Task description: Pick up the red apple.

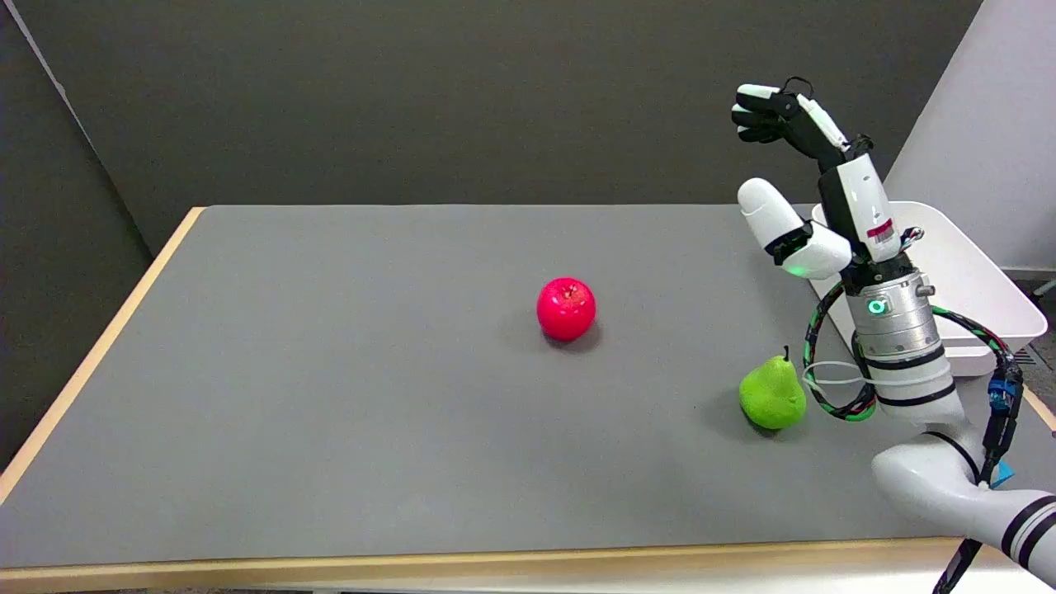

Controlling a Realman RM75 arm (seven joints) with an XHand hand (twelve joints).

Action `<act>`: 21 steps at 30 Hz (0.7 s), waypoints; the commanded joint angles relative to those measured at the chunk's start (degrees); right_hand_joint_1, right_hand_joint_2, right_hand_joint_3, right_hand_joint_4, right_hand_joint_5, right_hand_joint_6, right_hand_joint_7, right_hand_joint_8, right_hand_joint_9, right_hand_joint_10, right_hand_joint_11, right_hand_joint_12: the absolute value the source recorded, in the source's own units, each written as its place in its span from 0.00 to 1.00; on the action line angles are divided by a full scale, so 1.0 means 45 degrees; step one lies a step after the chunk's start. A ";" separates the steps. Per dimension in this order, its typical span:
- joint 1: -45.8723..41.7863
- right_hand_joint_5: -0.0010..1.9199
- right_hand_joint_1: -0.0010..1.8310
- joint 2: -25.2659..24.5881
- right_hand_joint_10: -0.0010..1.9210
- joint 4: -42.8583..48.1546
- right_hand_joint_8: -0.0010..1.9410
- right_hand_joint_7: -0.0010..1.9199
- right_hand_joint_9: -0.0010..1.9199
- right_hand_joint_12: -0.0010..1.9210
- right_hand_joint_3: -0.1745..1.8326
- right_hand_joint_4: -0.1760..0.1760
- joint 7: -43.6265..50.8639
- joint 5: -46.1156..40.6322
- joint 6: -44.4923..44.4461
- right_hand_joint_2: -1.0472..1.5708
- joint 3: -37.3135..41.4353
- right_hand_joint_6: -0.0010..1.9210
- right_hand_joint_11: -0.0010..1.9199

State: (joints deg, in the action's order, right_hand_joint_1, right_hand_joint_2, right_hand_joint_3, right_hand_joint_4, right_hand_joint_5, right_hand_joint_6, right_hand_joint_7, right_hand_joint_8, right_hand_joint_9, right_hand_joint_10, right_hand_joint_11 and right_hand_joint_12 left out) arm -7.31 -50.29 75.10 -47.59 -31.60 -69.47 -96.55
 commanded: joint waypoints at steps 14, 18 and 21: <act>0.0071 0.17 0.17 0.1081 0.52 0.2505 0.27 0.26 0.22 0.71 0.50 0.74 0.1239 0.5703 0.5783 0.68 0.1594 0.31 0.11; 0.1029 0.16 0.14 0.1233 0.46 0.3065 0.26 0.23 0.20 0.65 0.56 0.72 0.0891 0.8113 0.7736 0.65 0.1208 0.31 0.08; 0.2497 0.14 0.13 0.1242 0.43 0.2724 0.23 0.19 0.17 0.62 0.57 0.72 -0.0565 0.9452 0.8481 0.64 -0.0006 0.29 0.06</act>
State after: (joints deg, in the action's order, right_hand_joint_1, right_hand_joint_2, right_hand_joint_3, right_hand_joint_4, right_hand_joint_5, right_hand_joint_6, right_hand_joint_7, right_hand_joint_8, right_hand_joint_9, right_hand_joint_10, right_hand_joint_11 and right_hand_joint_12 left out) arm -7.50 -48.38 78.96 -45.17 -20.99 -59.29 -93.99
